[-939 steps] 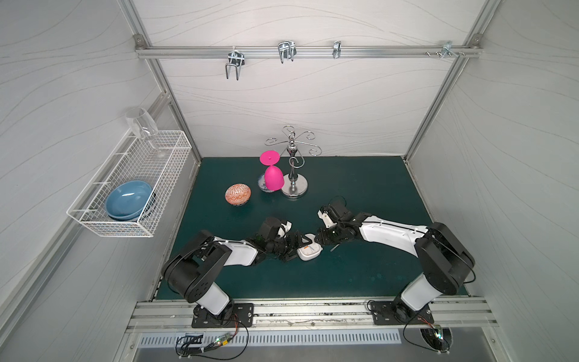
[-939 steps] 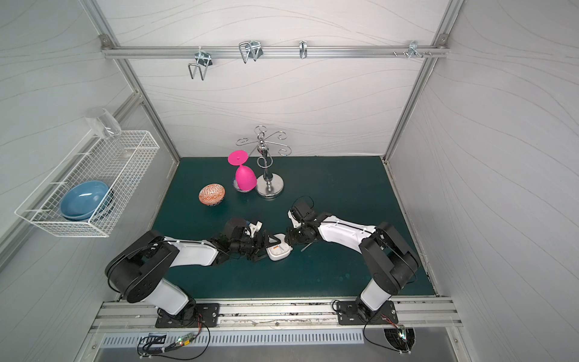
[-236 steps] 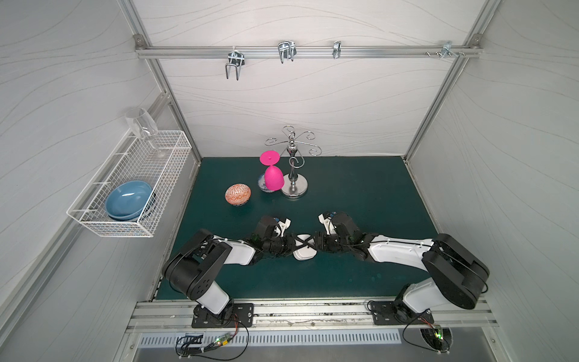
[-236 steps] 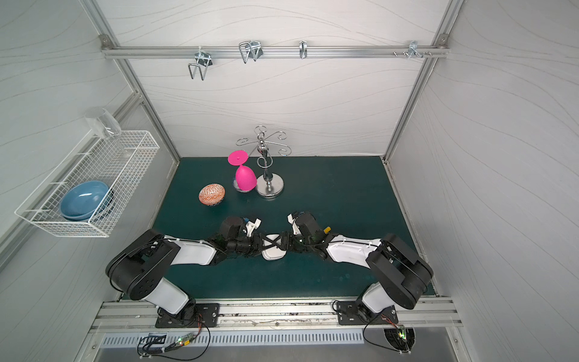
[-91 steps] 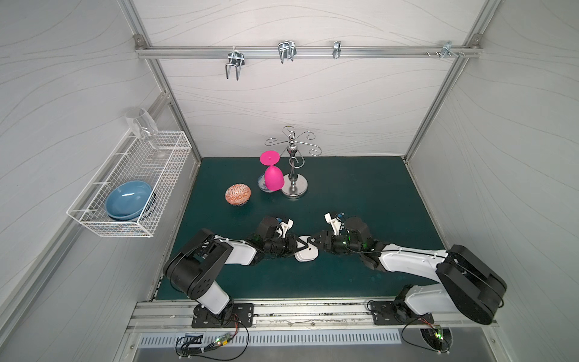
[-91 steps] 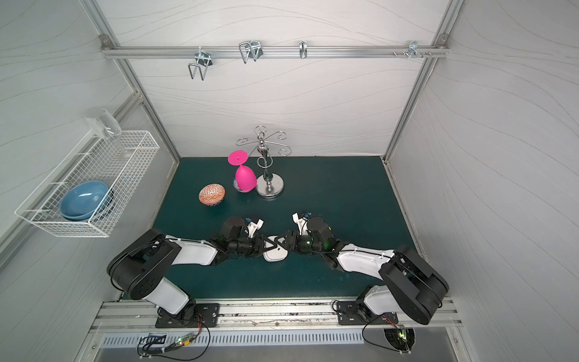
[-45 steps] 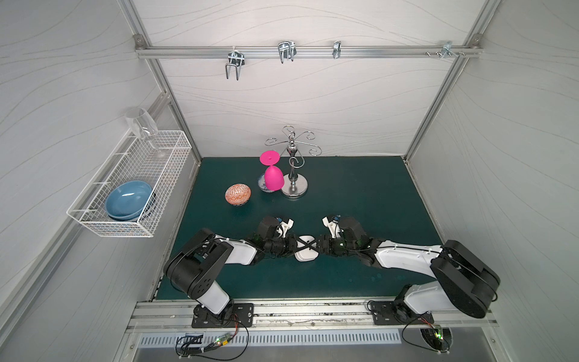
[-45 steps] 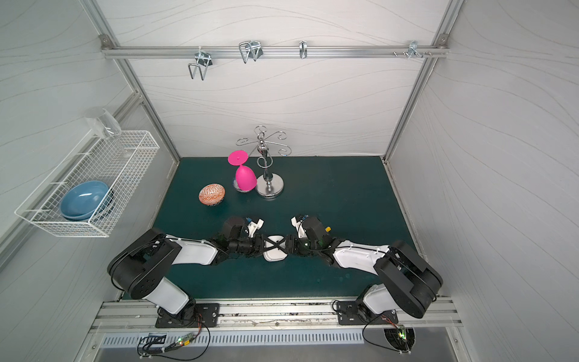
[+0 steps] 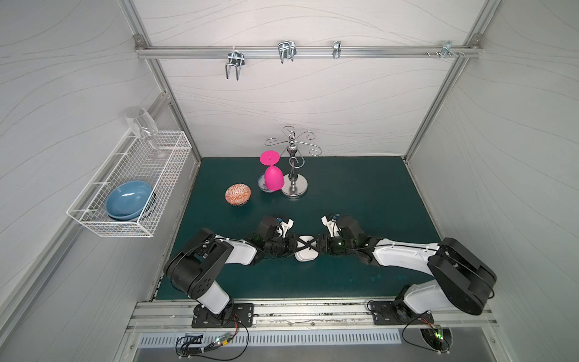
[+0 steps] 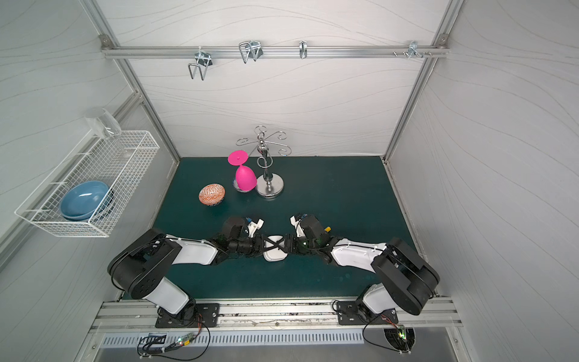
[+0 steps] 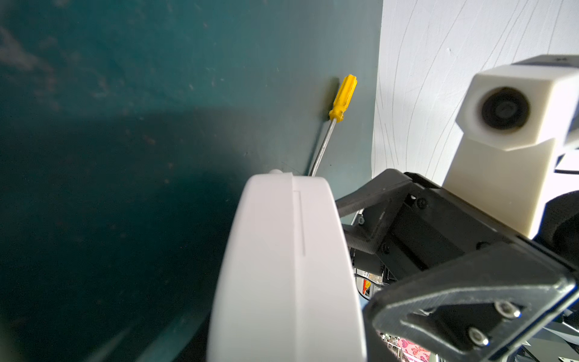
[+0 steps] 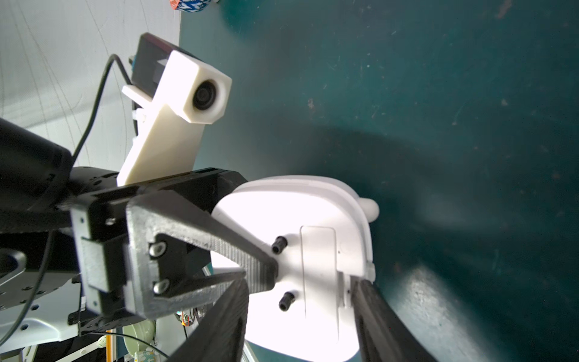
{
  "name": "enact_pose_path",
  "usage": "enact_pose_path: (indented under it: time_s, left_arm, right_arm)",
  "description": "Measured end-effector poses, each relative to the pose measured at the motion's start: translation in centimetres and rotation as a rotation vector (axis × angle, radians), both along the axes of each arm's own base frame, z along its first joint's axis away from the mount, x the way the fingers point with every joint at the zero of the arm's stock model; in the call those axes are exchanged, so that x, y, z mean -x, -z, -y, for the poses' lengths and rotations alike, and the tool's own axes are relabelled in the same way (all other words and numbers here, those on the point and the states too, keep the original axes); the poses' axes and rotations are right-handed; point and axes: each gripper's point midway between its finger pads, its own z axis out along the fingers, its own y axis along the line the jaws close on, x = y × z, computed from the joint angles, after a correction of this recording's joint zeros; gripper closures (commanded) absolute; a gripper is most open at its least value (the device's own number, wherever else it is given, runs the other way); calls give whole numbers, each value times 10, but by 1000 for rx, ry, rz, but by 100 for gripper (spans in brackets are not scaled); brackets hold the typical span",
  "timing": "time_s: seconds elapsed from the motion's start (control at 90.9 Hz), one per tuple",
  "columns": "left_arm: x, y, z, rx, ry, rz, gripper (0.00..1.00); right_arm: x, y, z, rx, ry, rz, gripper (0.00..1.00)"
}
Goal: Remove the battery from the alarm
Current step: Remove the cover from the alarm.
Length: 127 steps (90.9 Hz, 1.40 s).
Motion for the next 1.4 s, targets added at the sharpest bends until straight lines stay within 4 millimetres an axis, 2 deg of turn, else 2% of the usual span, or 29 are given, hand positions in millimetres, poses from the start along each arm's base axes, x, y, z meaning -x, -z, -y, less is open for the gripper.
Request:
enact_pose_path:
  time_s: [0.176, 0.44, 0.836, 1.398]
  left_arm:
    - [0, 0, 0, 0, -1, -4, 79]
    - [0, 0, -1, 1, -2, -5, 80]
    - [-1, 0, -2, 1, -3, -4, 80]
    - [-1, 0, -1, 0, 3, 2, 79]
  right_arm:
    - [-2, 1, -2, 3, 1, 0, 43]
    - [-4, 2, -3, -5, 27, -25, 55]
    - [-5, 1, -1, -87, 86, -72, 64]
    - [-3, 0, 7, -146, 82, -85, 65]
